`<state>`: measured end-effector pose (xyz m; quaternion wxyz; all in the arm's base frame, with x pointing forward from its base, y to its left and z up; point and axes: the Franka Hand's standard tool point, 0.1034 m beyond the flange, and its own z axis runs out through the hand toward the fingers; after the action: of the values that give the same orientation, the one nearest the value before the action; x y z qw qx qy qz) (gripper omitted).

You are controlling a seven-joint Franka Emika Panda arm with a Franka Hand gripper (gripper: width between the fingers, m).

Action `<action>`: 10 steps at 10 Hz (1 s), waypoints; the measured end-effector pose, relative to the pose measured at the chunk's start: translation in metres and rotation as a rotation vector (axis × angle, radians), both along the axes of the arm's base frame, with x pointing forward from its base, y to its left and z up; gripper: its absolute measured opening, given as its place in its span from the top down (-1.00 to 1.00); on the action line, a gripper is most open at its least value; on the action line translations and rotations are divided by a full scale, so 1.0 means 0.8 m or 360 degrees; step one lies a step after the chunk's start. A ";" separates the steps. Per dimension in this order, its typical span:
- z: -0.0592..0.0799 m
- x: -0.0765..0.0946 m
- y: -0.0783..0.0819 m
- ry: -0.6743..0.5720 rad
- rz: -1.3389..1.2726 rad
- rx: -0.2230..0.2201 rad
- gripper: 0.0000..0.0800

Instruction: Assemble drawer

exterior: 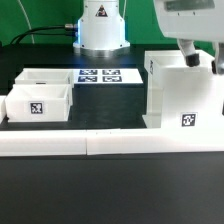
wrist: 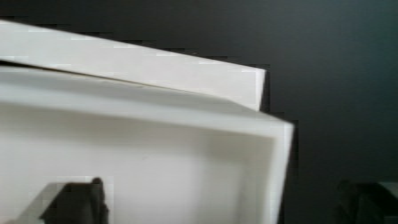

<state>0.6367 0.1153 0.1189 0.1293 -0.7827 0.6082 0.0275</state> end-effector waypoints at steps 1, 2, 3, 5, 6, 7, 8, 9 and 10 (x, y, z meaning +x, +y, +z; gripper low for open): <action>0.014 -0.011 -0.007 -0.0030 0.0082 0.0006 -0.62; 0.019 -0.017 -0.009 -0.0037 0.0072 0.0011 -0.62; 0.017 -0.017 -0.008 -0.0040 0.0103 0.0007 -0.62; 0.016 -0.017 -0.009 -0.0048 0.0146 0.0002 -0.62; 0.015 -0.028 -0.019 -0.0044 0.0499 -0.0034 -0.62; 0.021 -0.035 -0.029 -0.0041 0.0749 -0.0044 -0.62; 0.028 -0.039 -0.031 -0.0015 0.0883 -0.0051 -0.62; 0.033 -0.039 -0.031 -0.0034 0.1036 -0.0069 -0.62; 0.035 -0.039 -0.031 -0.0059 0.1085 -0.0079 -0.62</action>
Offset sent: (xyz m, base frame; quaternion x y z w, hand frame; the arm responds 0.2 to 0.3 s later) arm 0.0000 0.0000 0.0000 0.0000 0.0000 -0.0650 0.9979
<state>0.6058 0.0904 0.1468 0.1047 -0.9442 0.3096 0.0400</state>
